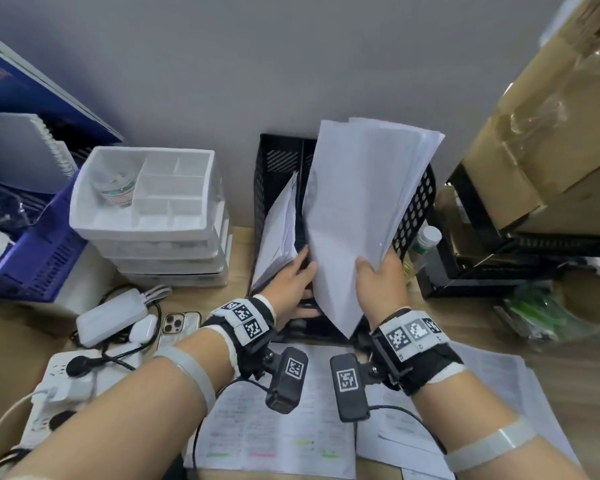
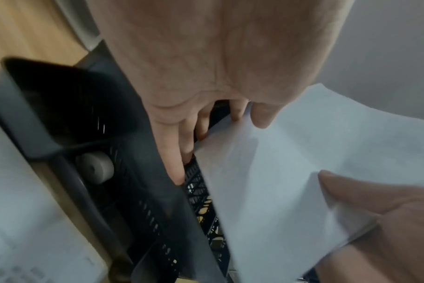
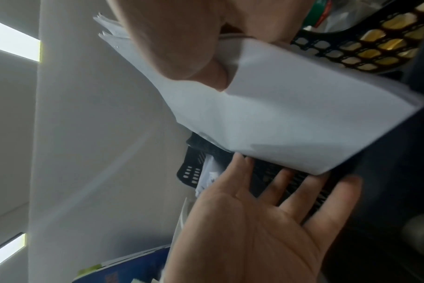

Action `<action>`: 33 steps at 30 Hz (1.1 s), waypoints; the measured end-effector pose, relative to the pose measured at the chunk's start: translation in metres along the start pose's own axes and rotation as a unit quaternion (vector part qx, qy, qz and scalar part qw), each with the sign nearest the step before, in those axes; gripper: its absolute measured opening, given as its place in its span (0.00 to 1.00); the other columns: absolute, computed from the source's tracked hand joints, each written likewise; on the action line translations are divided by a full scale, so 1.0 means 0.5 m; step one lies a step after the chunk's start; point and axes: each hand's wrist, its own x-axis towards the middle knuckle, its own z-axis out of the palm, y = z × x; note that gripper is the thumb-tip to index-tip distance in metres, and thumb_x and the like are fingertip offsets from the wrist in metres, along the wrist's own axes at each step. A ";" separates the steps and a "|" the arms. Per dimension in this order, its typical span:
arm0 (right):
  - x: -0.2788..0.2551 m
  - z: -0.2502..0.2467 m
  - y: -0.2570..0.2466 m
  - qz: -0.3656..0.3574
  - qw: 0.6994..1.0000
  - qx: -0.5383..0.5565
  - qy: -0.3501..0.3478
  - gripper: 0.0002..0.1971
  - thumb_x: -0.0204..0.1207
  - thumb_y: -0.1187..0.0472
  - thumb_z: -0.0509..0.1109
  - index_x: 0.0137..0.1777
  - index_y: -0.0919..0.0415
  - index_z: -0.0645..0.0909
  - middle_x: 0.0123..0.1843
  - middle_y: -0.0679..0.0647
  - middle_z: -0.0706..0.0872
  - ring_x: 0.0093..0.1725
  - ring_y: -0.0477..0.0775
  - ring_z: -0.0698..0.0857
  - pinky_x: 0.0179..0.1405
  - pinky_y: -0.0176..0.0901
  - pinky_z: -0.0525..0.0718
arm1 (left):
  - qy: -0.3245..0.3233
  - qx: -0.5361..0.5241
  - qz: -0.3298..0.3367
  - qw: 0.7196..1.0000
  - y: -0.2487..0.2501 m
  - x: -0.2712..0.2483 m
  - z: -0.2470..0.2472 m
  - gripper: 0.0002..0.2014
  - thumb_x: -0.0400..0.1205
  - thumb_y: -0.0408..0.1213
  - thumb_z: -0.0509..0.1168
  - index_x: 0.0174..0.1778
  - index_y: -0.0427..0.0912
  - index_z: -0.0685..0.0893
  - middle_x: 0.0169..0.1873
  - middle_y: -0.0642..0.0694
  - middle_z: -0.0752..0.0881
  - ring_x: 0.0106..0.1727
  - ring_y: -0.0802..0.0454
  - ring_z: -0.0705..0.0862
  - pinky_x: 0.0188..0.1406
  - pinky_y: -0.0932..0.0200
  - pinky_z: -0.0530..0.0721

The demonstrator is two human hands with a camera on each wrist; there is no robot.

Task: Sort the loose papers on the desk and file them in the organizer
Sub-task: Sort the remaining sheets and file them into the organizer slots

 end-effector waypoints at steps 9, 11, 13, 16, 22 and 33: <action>0.020 0.046 -0.029 -0.034 0.994 0.052 -0.088 0.20 0.82 0.68 0.61 0.73 0.58 0.76 0.66 0.55 0.86 0.65 0.56 0.84 0.70 0.54 0.81 | 0.043 -0.232 -0.028 0.971 -0.019 0.027 0.008 0.20 0.89 0.54 0.60 0.72 0.49 0.83 0.62 0.45 0.93 0.64 0.44 0.91 0.59 0.37 0.90; 0.023 0.059 -0.029 -0.030 0.992 0.076 -0.099 0.18 0.82 0.68 0.61 0.69 0.53 0.78 0.62 0.53 0.87 0.63 0.56 0.85 0.68 0.56 0.82 | 0.057 -0.270 -0.041 0.960 -0.016 0.034 -0.005 0.22 0.90 0.56 0.57 0.67 0.44 0.84 0.53 0.43 0.96 0.53 0.45 0.95 0.55 0.39 0.89; 0.024 0.064 -0.021 -0.014 0.991 0.088 -0.104 0.17 0.81 0.68 0.62 0.66 0.53 0.79 0.60 0.53 0.87 0.62 0.57 0.85 0.69 0.59 0.82 | 0.056 -0.287 -0.049 0.955 -0.014 0.036 -0.020 0.22 0.91 0.52 0.57 0.69 0.40 0.83 0.55 0.39 0.95 0.52 0.43 0.95 0.52 0.40 0.90; 0.035 0.054 -0.005 -0.004 0.990 0.032 -0.134 0.18 0.80 0.68 0.63 0.69 0.61 0.78 0.64 0.58 0.86 0.64 0.59 0.84 0.68 0.57 0.82 | 0.054 -0.250 -0.032 0.966 -0.024 0.043 -0.039 0.19 0.92 0.41 0.58 0.79 0.44 0.78 0.68 0.39 0.89 0.64 0.42 0.91 0.53 0.43 0.93; 0.062 0.019 -0.002 -0.025 0.980 -0.142 -0.138 0.20 0.78 0.54 0.67 0.64 0.67 0.82 0.60 0.60 0.89 0.58 0.62 0.88 0.57 0.47 0.86 | 0.014 -0.147 0.010 0.989 -0.018 0.044 -0.032 0.22 0.92 0.32 0.58 0.80 0.54 0.77 0.71 0.47 0.88 0.72 0.46 0.85 0.68 0.45 0.88; 0.063 0.041 0.001 -0.110 0.950 -0.232 -0.176 0.20 0.84 0.62 0.57 0.76 0.52 0.70 0.58 0.66 0.86 0.47 0.68 0.90 0.43 0.62 0.91 | -0.014 -0.026 0.031 0.999 0.032 0.040 -0.026 0.35 0.86 0.41 0.70 0.88 0.59 0.63 0.82 0.54 0.75 0.79 0.55 0.74 0.84 0.36 0.68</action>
